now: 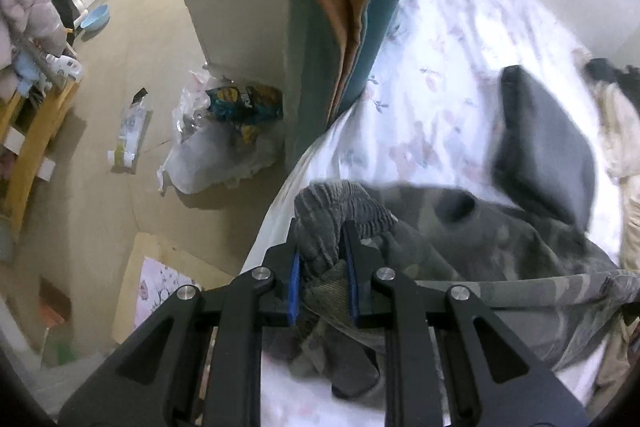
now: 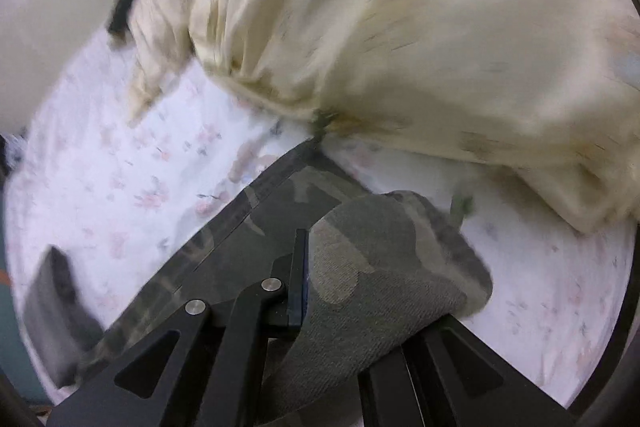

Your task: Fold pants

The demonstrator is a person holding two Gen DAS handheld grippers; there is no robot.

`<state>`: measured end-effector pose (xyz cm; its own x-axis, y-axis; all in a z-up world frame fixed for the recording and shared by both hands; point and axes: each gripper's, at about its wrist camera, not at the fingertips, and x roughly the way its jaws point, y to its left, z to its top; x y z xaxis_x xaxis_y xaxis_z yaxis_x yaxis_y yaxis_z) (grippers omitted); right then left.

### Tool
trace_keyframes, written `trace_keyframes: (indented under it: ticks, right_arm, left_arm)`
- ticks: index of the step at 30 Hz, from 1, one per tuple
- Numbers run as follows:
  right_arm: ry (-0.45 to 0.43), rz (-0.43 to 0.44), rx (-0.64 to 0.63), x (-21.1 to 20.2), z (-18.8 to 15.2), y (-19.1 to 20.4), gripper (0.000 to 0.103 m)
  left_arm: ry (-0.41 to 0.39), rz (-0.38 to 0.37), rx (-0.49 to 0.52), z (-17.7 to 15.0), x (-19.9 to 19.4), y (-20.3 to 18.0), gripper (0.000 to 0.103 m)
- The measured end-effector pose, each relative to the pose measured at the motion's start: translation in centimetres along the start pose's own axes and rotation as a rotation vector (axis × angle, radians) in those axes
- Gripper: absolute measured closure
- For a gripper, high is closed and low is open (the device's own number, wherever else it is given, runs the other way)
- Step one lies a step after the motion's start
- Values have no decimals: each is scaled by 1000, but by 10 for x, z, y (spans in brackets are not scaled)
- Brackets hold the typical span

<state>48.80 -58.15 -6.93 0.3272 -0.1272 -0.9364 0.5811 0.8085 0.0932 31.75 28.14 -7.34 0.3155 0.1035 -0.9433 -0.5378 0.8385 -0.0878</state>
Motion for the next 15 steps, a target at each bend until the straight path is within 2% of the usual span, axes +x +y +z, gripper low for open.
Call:
trace_keyframes:
  ticks: [3, 7, 9, 10, 11, 12, 13, 14, 15]
  right_arm:
    - [37, -62, -66, 51, 5, 32, 103]
    - [35, -132, -164, 76, 3, 56, 103]
    - [64, -117, -170, 83, 3, 54, 101]
    - [79, -104, -188, 85, 1, 56, 98]
    - [87, -99, -216, 84, 0, 58, 86]
    - [87, -94, -243, 80, -2, 59, 74]
    - [80, -82, -275, 73, -4, 61, 44]
    - [59, -87, -305, 65, -6, 63, 28]
    - [13, -118, -354, 51, -10, 67, 28]
  left_arm:
    - [10, 55, 66, 20, 32, -17, 88]
    - [8, 85, 118, 26, 51, -25, 87]
    - [-6, 54, 115, 25, 53, -23, 80]
    - [-13, 32, 108, 24, 51, -20, 71]
    - [-18, 26, 101, 24, 48, -16, 63]
    - [-22, 15, 93, 24, 45, -12, 43]
    - [-34, -4, 82, 23, 40, -8, 26]
    - [-53, -21, 67, 22, 33, -2, 21]
    - [-81, -32, 49, 19, 23, 6, 19]
